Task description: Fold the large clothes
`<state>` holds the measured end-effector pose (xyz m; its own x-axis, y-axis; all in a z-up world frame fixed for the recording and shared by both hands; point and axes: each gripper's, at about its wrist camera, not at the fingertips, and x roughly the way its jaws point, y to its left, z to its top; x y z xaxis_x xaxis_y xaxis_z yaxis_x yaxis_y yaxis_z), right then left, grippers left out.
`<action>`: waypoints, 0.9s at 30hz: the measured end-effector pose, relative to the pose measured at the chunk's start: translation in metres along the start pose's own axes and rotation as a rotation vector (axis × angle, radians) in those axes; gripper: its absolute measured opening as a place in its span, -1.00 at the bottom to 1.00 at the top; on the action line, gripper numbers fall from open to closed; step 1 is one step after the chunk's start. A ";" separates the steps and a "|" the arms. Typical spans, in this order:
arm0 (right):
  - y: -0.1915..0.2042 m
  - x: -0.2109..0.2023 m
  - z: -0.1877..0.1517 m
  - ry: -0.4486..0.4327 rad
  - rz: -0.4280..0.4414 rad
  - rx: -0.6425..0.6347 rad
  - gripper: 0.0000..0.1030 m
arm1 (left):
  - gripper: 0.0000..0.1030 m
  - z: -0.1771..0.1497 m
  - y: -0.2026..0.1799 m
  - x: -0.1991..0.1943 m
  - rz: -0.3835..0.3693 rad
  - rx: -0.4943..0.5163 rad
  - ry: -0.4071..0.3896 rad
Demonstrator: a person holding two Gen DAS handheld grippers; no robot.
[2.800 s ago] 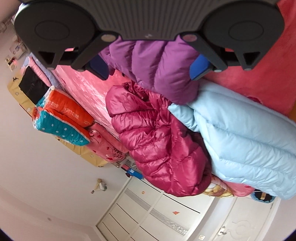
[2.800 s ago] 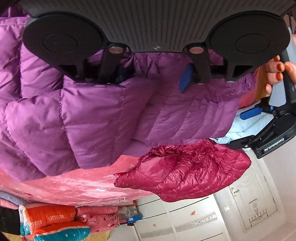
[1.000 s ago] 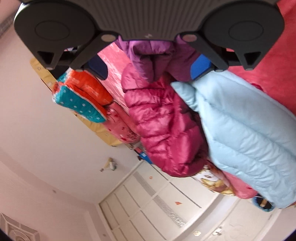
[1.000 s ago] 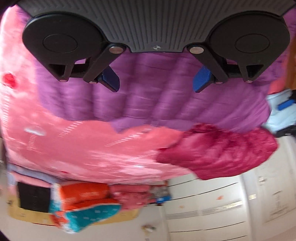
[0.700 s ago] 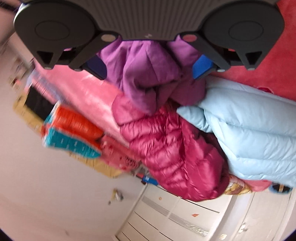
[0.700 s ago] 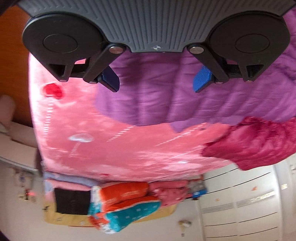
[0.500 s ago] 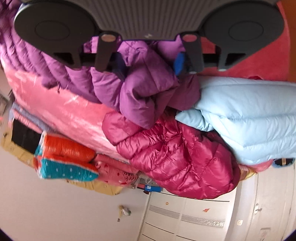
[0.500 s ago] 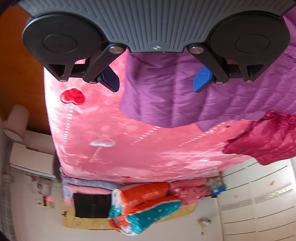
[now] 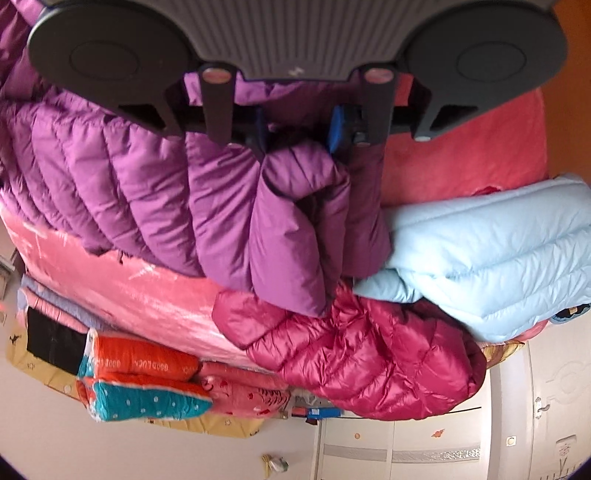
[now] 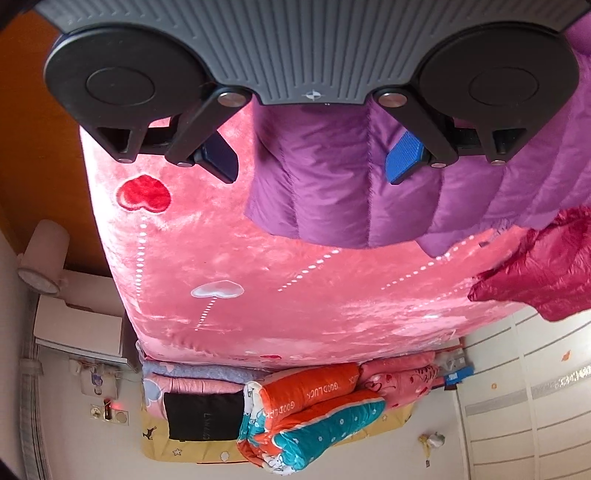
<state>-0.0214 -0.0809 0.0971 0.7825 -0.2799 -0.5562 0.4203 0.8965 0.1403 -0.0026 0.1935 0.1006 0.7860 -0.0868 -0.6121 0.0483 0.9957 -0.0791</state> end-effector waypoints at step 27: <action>0.017 0.054 -0.015 -0.025 0.081 -0.162 1.00 | -0.20 0.053 -0.044 0.040 -0.031 0.077 -0.172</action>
<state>0.0214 -0.0762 0.0571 0.8227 -0.2111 -0.5278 0.2777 0.9594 0.0491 0.0596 0.1480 0.1214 0.8768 -0.1173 -0.4663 0.1162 0.9927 -0.0313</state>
